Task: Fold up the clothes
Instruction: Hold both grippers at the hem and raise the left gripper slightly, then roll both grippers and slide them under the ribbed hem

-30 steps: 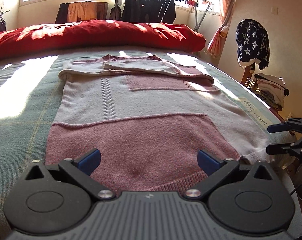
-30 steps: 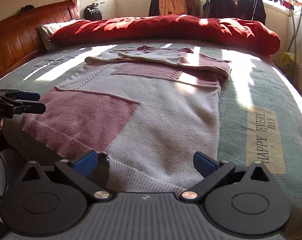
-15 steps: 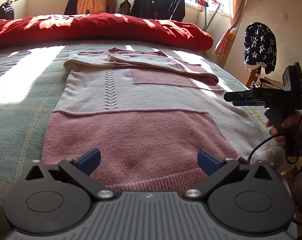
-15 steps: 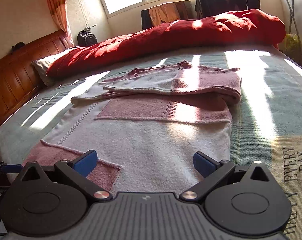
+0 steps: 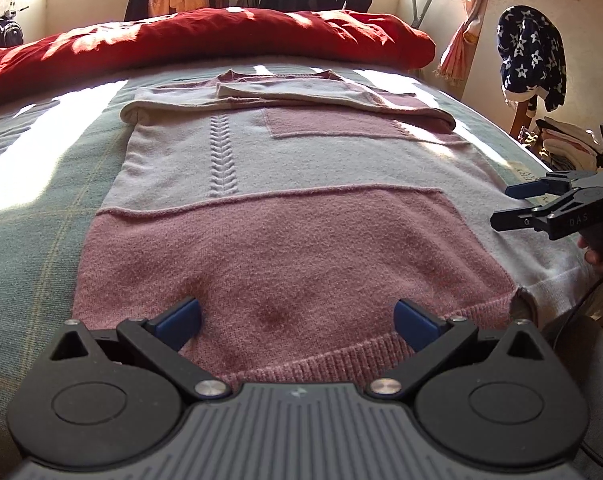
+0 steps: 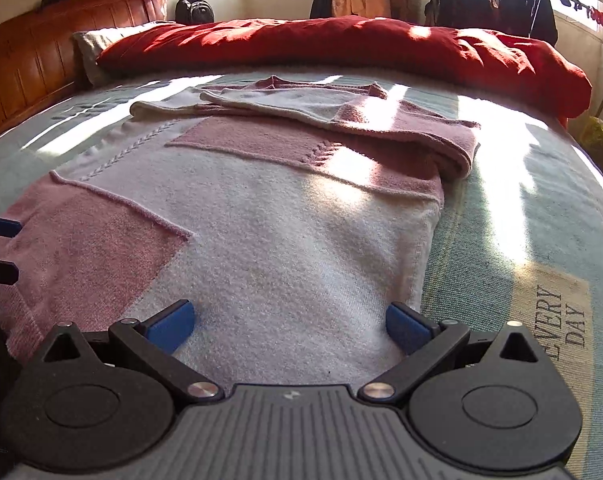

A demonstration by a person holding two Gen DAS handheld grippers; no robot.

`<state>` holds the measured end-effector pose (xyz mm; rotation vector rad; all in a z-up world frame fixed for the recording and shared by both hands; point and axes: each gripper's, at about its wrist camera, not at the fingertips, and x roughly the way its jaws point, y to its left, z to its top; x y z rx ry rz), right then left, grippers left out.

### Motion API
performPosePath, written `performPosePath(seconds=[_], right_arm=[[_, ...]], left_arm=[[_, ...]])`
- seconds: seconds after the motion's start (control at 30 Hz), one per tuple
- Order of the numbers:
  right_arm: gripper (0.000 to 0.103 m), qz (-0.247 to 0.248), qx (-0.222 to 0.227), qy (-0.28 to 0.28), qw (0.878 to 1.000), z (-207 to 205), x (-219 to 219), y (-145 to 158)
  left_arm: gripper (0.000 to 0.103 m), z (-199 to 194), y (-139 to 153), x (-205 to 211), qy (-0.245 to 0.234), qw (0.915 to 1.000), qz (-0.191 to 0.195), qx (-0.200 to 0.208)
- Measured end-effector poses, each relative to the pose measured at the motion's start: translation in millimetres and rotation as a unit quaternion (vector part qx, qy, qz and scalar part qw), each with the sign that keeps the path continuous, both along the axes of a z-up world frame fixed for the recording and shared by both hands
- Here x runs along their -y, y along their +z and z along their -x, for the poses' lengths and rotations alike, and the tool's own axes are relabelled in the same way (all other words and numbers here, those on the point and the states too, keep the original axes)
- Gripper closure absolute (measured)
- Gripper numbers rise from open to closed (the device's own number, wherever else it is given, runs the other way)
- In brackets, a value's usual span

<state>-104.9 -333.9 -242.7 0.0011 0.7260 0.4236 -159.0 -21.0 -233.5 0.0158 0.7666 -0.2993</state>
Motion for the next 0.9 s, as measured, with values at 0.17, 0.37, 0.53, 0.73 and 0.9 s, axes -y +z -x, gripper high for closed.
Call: performPosePath(seconds=[0.17,0.37,0.53,0.73,0.9], right_arm=[[0.000,0.041,0.013,0.029,0.999,18,-11,8],[0.000,0.061,0.028,0.049,0.997,43,-19,14],[0.000,0.077,0.039,0.066,0.994,65,-26,20],[0.000,0.080,0.051,0.068,0.993,80,-30,24],[0.000,0.065,0.054,0.065,0.994,85,-34,24]], left_arm=[[0.001,22,11,21,-0.082,0.9926,-0.075,0.049],[0.001,50,10,71,-0.215,0.9488,-0.193,0.128],[0.001,60,-15,104,-0.277,0.8917,-0.314,0.172],[0.000,63,-32,118,-0.289,0.8530,-0.377,0.216],[0.000,69,-34,125,-0.295,0.8271,-0.407,0.252]])
